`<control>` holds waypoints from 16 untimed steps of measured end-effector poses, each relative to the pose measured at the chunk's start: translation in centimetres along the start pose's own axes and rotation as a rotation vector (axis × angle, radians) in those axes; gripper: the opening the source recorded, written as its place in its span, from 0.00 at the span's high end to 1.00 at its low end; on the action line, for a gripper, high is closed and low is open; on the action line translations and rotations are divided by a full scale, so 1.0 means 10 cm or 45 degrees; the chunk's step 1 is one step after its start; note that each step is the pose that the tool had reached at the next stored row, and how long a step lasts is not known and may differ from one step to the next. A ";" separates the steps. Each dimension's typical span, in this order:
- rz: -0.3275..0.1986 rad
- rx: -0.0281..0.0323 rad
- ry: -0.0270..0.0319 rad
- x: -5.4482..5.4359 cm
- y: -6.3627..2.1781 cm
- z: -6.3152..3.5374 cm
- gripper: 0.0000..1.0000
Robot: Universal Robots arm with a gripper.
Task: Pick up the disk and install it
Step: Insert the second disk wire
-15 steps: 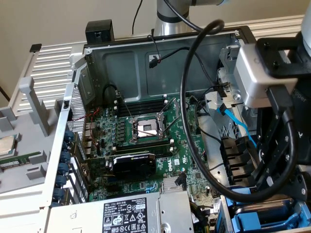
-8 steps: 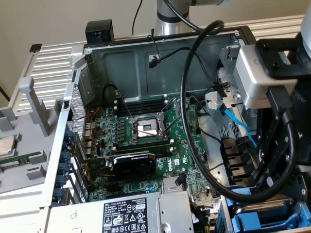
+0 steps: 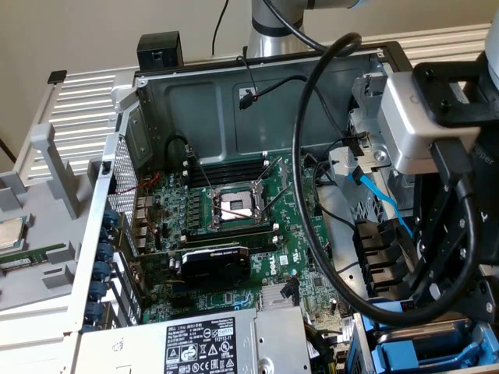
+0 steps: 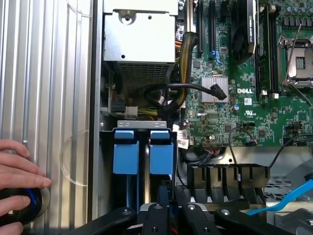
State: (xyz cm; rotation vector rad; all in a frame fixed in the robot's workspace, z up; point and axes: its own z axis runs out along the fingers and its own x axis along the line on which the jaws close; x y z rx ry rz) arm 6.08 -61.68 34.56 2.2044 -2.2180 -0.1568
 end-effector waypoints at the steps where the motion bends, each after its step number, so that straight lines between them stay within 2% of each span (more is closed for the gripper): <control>1: 0.000 0.0000 -0.0001 0.00 0.000 0.000 0.84; 8: 0.000 -0.0010 -0.0051 0.00 -0.001 0.005 0.84; 16: 0.000 -0.0100 -0.0150 0.02 -0.013 0.005 0.84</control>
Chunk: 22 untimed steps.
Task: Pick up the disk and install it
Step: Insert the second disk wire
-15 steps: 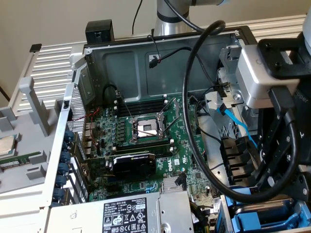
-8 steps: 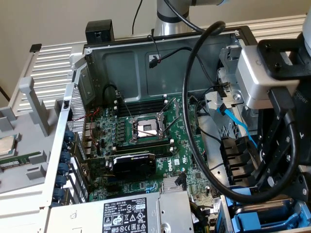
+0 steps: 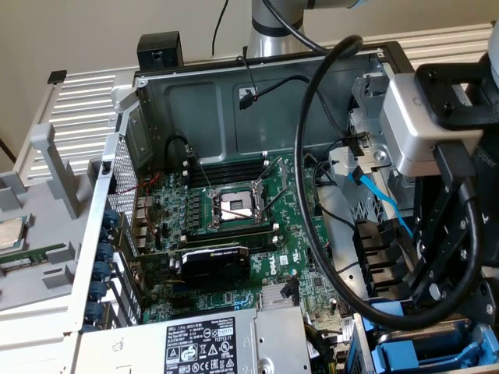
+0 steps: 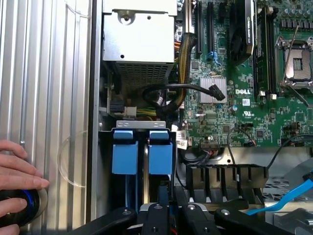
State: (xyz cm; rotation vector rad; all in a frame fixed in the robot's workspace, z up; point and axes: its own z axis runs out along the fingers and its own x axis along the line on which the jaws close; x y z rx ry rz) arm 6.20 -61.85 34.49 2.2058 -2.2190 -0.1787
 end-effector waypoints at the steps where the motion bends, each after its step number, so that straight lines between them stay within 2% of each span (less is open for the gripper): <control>1: 0.000 -0.0007 -0.0004 0.00 0.001 -0.001 0.84; 6: 0.000 -0.0039 -0.0025 0.01 0.000 -0.001 0.84; 22: 0.000 -0.0015 -0.0032 0.02 0.000 -0.002 0.84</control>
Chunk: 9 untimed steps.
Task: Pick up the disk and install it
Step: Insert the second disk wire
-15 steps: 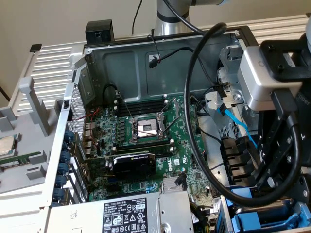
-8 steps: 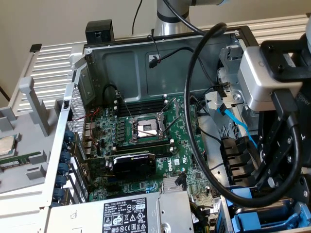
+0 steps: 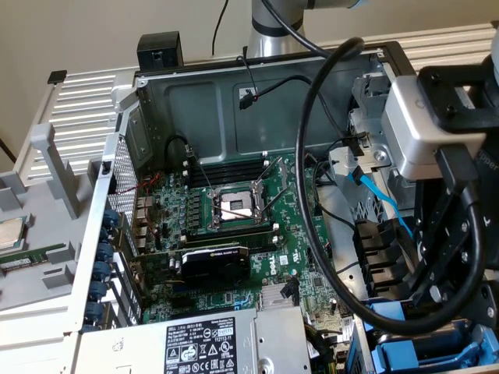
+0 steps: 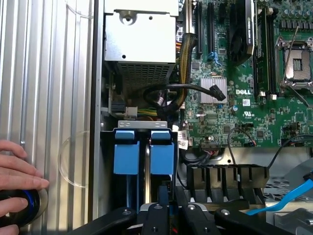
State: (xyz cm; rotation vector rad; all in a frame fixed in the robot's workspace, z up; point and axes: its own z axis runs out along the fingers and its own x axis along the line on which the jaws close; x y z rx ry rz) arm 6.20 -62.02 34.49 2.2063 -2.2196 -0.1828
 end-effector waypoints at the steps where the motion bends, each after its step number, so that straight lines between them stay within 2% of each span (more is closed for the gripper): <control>1: 0.000 0.0000 0.0000 0.00 0.000 0.000 0.84; 9: 0.000 0.0000 -0.0002 0.00 -0.012 0.009 0.84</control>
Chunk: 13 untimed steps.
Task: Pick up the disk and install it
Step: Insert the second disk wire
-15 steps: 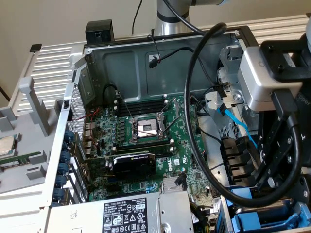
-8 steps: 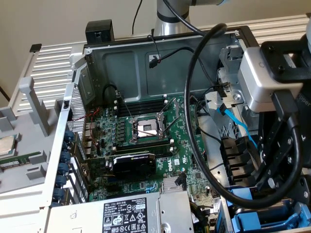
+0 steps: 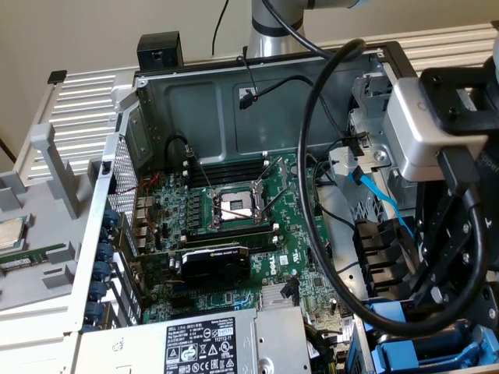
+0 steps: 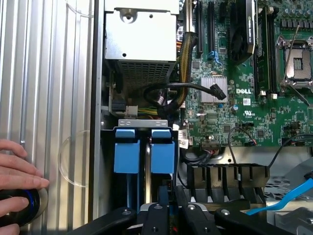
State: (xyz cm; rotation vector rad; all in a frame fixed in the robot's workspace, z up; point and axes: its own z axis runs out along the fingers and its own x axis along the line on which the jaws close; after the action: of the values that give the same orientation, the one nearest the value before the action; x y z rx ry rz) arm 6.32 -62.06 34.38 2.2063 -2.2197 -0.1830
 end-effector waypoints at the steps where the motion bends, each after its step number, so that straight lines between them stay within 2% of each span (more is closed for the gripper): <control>1: 0.000 0.0000 0.0002 0.00 0.000 0.001 0.84; 13: 0.000 0.0000 0.0001 -0.01 -0.001 0.010 0.84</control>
State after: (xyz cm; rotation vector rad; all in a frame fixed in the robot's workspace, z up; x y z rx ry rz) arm 6.32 -61.96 34.30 2.2063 -2.2196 -0.1829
